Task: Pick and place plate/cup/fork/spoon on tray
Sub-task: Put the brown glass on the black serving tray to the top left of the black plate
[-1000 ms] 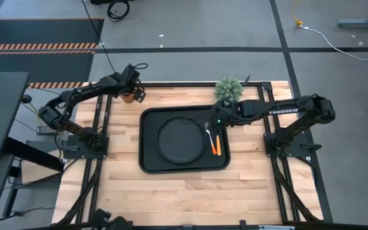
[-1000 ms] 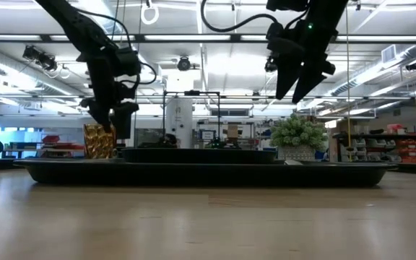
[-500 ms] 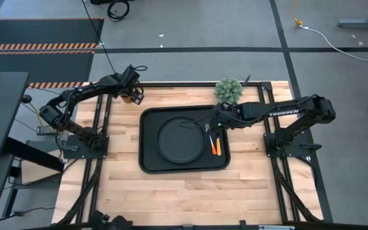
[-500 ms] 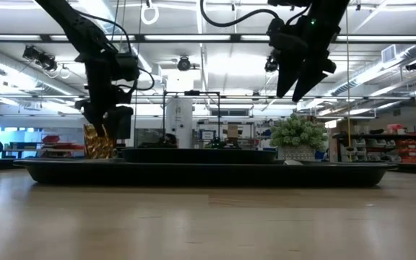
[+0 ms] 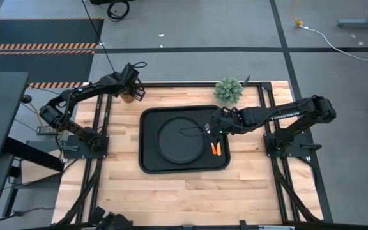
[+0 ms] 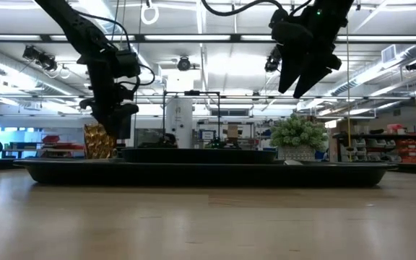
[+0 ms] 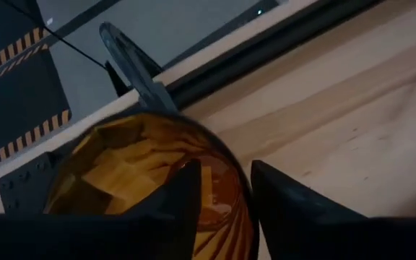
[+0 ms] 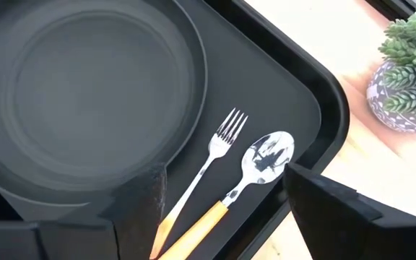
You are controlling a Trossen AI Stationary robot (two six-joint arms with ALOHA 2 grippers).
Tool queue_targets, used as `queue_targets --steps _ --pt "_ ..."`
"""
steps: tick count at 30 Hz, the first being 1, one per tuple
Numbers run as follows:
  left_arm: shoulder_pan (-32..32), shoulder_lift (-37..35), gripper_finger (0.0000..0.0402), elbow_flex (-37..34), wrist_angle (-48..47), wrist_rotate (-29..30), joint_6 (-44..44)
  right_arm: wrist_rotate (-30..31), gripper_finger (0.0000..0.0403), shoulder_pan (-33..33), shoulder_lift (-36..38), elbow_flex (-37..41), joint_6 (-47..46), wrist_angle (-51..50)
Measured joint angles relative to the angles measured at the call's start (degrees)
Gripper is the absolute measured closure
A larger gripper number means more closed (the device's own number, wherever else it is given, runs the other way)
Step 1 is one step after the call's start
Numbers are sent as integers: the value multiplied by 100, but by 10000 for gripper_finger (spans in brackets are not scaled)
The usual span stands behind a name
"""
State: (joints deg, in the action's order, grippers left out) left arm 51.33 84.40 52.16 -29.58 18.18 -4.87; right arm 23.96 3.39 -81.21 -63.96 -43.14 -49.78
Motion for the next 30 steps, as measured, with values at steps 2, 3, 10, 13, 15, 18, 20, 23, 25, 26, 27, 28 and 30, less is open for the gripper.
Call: queue_targets --steps 2,3,10,13,15,18,20,23,25,26,27,28,30 --pt "0 0 280 0 141 -1 63 26 120 8 0 0 -17 -2" --pt "-18 0 286 0 199 -1 136 26 123 8 0 0 -15 -2" --pt "-75 0 387 -2 229 9 308 44 135 -27 0 0 210 0" --pt "-70 0 387 -4 223 -4 306 55 135 -62 0 0 310 -2" --pt "-71 0 389 -4 225 -3 307 59 135 -96 0 0 338 -2" --pt "-72 0 391 -4 232 -5 301 32 135 -143 0 0 504 21" --pt "-72 0 391 -4 236 -9 277 -198 135 -189 0 0 718 175" --pt "-75 0 391 -4 234 -8 265 -896 135 -246 0 0 1069 492" --pt "-98 0 391 -4 236 -7 258 -1183 135 -250 0 -1 1210 651" --pt "-109 0 391 -4 241 -5 261 -1217 135 -250 0 -2 1233 699" --pt "-109 0 391 -4 256 -5 261 -1218 135 -250 0 -2 1243 737" --pt "-116 0 391 -4 269 -8 261 -1217 135 -250 0 -2 1267 767" --pt "-147 0 391 -4 293 -10 301 -1213 135 -224 0 -2 1318 783"
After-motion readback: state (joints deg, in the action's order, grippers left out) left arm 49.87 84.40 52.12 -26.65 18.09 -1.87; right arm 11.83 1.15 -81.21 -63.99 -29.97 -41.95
